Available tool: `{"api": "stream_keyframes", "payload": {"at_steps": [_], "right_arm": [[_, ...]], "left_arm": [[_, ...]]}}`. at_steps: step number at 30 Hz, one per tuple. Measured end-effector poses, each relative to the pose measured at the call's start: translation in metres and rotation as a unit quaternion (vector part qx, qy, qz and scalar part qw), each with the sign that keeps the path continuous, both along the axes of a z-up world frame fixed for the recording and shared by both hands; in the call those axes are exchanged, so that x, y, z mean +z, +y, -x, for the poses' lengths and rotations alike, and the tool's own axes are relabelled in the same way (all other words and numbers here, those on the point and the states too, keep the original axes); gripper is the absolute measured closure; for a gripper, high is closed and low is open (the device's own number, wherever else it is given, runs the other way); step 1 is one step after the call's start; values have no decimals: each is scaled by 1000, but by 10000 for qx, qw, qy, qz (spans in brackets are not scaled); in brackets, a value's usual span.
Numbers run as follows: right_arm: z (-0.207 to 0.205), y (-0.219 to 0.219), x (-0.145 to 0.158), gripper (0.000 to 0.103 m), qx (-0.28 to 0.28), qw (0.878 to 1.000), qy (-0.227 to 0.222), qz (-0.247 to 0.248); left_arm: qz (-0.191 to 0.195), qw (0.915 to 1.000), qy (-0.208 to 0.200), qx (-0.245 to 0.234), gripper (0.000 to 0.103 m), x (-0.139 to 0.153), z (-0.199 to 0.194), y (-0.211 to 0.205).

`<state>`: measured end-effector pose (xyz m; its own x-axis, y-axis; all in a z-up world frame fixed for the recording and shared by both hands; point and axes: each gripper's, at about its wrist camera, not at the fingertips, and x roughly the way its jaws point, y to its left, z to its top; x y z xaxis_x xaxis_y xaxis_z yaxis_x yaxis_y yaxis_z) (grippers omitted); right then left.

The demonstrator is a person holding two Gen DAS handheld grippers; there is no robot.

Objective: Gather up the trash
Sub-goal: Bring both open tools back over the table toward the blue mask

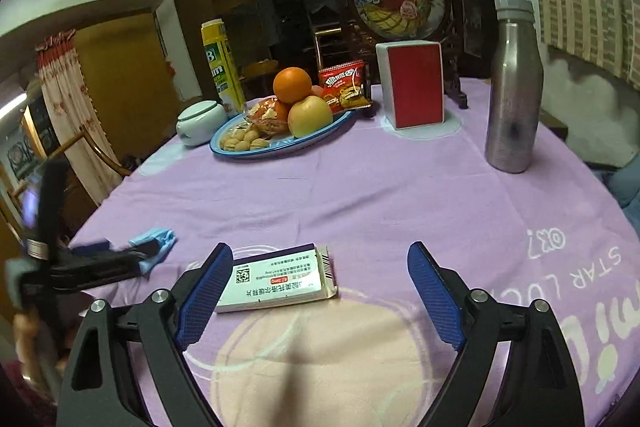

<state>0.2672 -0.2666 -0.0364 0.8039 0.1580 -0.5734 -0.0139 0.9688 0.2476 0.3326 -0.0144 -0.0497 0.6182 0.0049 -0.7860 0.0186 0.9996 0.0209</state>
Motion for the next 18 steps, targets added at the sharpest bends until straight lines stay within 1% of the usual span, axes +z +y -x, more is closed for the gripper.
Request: {"api": "stream_keyframes", "payload": {"at_steps": [1, 2, 4, 7, 9, 10, 11, 12, 13, 14, 15, 16, 17, 18], "right_arm": [[0, -1, 0, 15, 0, 10000, 6, -49], [0, -1, -1, 15, 4, 10000, 10, -75], [-1, 2, -3, 15, 32, 10000, 43, -41], [-3, 5, -8, 15, 69, 9998, 173, -41], [-4, 5, -11, 15, 101, 9995, 267, -142], [-4, 6, -12, 15, 110, 9993, 291, -182], [-4, 5, -13, 15, 112, 9993, 309, -203], [-5, 5, -14, 15, 102, 9993, 320, -191], [-5, 5, -14, 15, 95, 9993, 328, -161], [-6, 6, -15, 15, 88, 9993, 338, -118], [-7, 6, -16, 15, 94, 9993, 346, -94], [-9, 6, -17, 15, 108, 9993, 356, -71], [-10, 6, -17, 15, 116, 9993, 359, -64], [-11, 6, -18, 15, 133, 9992, 363, -57]], "left_arm": [[-13, 10000, 95, 9, 8, -6, -3, 3], [-35, 10000, 77, 27, 8, -8, -4, 7], [-216, 9996, 36, 187, 8, -12, -8, 13], [144, 9995, 192, 181, 10, -16, -16, 22], [210, 9994, 241, 149, 18, -17, -16, 24], [182, 9995, 235, 122, 21, -18, -16, 23], [162, 9996, 228, 77, 29, -18, -15, 22], [172, 9996, 243, 15, 45, -19, -15, 21], [155, 9996, 248, -36, 51, -20, -15, 20], [103, 9998, 191, -49, 71, -18, -13, 19], [219, 9996, 151, -117, 76, -14, -11, 20], [337, 9993, 104, -108, 76, -10, -8, 22], [558, 9984, -16, -121, 76, -1, -2, 26], [673, 9975, -118, -159, 76, 5, 3, 28]]}}
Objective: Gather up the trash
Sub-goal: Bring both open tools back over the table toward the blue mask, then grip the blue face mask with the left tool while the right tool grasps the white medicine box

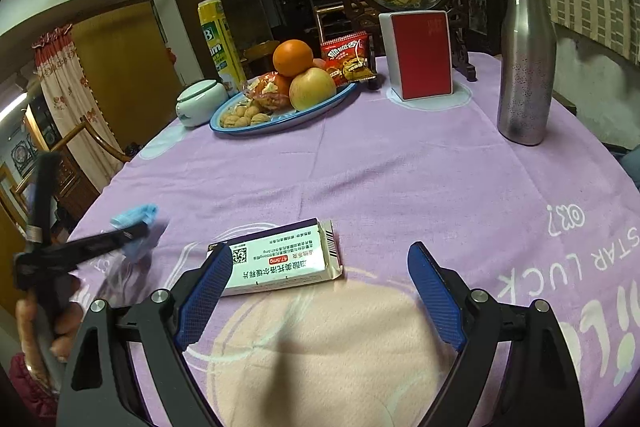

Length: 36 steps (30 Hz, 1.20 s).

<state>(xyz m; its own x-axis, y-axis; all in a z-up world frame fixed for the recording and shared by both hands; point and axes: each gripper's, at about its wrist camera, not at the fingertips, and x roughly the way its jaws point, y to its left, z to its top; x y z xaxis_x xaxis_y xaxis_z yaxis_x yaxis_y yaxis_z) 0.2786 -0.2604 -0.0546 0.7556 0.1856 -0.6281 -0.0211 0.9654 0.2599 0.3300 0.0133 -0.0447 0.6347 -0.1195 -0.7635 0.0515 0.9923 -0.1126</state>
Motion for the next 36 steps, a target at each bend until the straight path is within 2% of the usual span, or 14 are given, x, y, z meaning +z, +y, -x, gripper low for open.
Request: {"api": "stream_keyframes", "payload": {"at_steps": [3, 7, 11, 13, 15, 16, 18, 19, 20, 21, 24, 31, 33, 36], "right_arm": [[-5, 3, -3, 15, 85, 10000, 18, -4], [-18, 11, -6, 16, 176, 9998, 40, 56], [-35, 22, -17, 16, 336, 9987, 297, 228], [-40, 26, -24, 20, 543, 9971, 534, 38], [-37, 33, -22, 24, 1202, 9895, 666, -441], [-29, 40, -14, 24, 1723, 9804, 643, -709], [-10, 46, 4, 24, 2214, 9713, 248, -829], [-3, 48, 12, 22, 2293, 9709, 5, -697], [3, 47, 18, 21, 2109, 9765, -250, -373], [3, 45, 18, 20, 1907, 9810, -300, -191], [-8, 44, 5, 19, 1550, 9879, -49, 70], [-26, 74, -5, 19, 1729, 9818, -94, 778], [-40, 77, -7, 19, 1689, 9828, -22, 745], [-63, 79, -15, 19, 1818, 9821, 274, 420]], "left_arm": [[164, 9994, -302, -58, 76, 18, 14, 2], [348, 9990, -196, -192, 76, 18, 16, -1], [234, 9994, -80, -251, 76, 13, 13, -8], [153, 9995, -106, -252, 76, 12, 13, -9], [56, 9997, -157, -202, 76, 13, 13, -9], [15, 9997, -181, -169, 76, 13, 14, -8], [-48, 9997, -228, -90, 76, 14, 14, -6], [-68, 9997, -252, -38, 76, 15, 14, -4], [-70, 9996, -261, -18, 76, 15, 14, -3], [-72, 9996, -272, 3, 76, 16, 14, -2], [-116, 9996, -273, 2, 76, 15, 15, -3], [-233, 9991, -347, 62, 76, 16, 15, -4], [-210, 9992, -340, 90, 75, 16, 13, -1], [-177, 9992, -317, 154, 75, 16, 10, 4]]}}
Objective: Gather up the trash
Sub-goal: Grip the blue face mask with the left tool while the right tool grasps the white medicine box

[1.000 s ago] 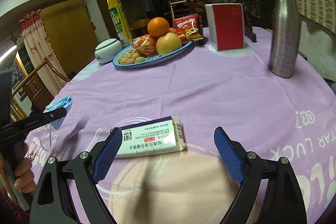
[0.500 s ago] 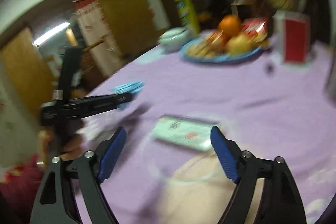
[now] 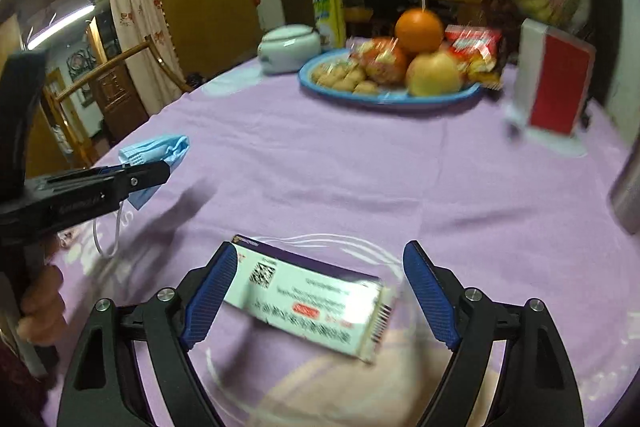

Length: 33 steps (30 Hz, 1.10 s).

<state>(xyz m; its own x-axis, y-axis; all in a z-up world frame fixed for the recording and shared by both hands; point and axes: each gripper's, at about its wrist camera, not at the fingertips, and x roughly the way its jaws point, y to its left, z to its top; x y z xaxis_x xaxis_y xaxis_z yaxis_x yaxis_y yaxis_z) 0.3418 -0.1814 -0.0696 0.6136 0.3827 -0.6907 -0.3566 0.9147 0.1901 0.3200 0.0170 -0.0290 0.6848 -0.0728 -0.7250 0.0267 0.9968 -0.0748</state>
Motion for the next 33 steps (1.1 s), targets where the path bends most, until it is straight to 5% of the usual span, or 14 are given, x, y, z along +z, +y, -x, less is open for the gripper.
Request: {"api": "stream_keyframes", "payload": {"at_steps": [2, 5, 8, 13, 20, 29, 32, 33], "right_arm": [[-4, 0, -7, 19, 59, 9997, 190, -128], [9, 2, -11, 20, 854, 9897, 937, -664], [52, 8, 9, 20, 1534, 9847, 610, -551], [58, 21, 5, 17, 769, 9965, 82, 329], [64, 45, 0, 18, 709, 9934, -330, 837], [43, 49, -14, 25, 548, 9960, 257, 656], [41, 50, -16, 32, 503, 9957, 322, 702], [42, 50, -16, 52, 512, 9955, 330, 725]], "left_arm": [[35, 10000, 39, 47, 75, -1, -2, 4], [160, 9998, 131, 85, 75, -2, -4, 9], [212, 9996, 130, 115, 75, -1, -3, 12], [142, 9997, 109, 154, 75, -1, -3, 10], [179, 9996, 142, 153, 75, -1, -3, 10], [163, 9998, 128, 80, 75, -1, -2, 7], [112, 9998, 150, 70, 75, -3, -2, 5], [84, 9998, 159, 67, 75, -4, -3, 4]]}}
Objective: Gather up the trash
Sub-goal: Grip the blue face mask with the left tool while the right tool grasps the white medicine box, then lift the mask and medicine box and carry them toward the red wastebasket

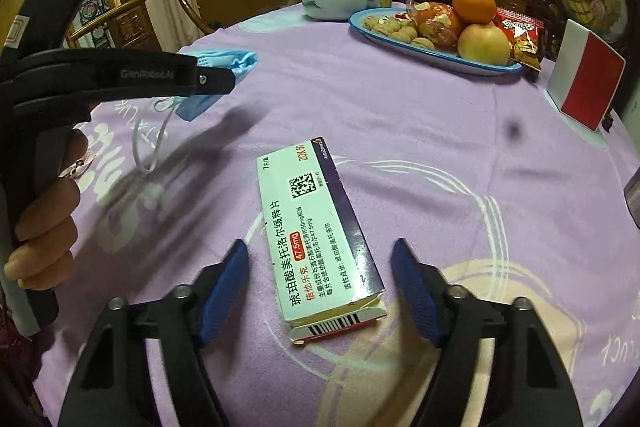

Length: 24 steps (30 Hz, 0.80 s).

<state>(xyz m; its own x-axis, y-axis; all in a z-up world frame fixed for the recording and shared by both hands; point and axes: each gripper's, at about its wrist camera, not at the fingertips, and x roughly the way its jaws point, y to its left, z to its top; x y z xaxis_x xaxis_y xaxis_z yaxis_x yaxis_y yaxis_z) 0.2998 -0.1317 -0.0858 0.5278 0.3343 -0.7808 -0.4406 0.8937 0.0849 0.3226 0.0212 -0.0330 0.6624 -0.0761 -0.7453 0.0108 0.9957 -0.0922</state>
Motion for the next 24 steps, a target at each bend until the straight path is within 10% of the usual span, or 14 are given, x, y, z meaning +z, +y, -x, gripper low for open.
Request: {"api": "stream_keyframes", "payload": {"at_steps": [7, 24], "right_arm": [[27, -34, 43, 53, -487, 9942, -813, -505], [42, -80, 42, 53, -1405, 9817, -591, -1145]], "left_arm": [[-64, 10000, 0, -18, 75, -1, 1, -1], [-144, 9992, -351, -159, 75, 9, 32, -7]]}}
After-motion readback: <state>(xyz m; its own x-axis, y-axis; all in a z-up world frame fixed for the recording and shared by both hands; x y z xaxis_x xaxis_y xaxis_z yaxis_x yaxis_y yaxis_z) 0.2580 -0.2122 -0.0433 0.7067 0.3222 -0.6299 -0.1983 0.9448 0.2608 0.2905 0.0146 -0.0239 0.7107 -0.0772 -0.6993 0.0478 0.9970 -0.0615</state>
